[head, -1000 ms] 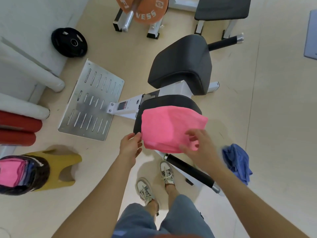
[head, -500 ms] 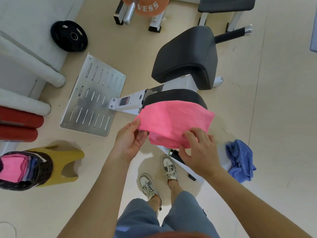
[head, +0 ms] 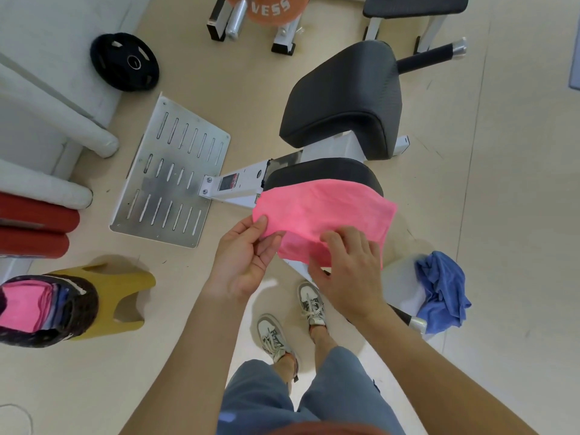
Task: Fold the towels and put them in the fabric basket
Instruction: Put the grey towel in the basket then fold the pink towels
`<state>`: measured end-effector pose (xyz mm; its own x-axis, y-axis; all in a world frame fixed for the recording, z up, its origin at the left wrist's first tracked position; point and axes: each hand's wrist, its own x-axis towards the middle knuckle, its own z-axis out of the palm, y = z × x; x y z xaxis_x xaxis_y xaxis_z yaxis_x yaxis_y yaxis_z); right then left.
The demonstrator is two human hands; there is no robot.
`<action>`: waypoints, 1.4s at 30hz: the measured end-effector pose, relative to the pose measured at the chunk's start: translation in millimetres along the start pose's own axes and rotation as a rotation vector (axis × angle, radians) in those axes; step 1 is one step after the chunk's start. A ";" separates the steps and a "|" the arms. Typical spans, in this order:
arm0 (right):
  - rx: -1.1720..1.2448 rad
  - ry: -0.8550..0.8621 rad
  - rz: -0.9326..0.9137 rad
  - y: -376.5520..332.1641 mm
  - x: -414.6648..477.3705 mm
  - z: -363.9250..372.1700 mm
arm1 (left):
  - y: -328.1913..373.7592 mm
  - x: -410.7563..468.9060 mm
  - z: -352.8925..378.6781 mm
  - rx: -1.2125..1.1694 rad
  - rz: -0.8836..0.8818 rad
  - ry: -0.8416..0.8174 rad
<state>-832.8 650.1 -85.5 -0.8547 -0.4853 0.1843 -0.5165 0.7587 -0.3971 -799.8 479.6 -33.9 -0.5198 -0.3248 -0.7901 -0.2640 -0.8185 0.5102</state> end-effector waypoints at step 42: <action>1.167 -0.319 1.262 110.7 38.5 2.9 | -10.6 95.2 11.6 0.747 0.041 0.026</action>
<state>-922.7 714.2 -125.0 -0.5512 -0.0627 -0.8320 0.8269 0.0923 -0.5547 -855.9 462.9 -110.5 -0.5240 -0.3673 -0.7684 -0.7312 -0.2686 0.6271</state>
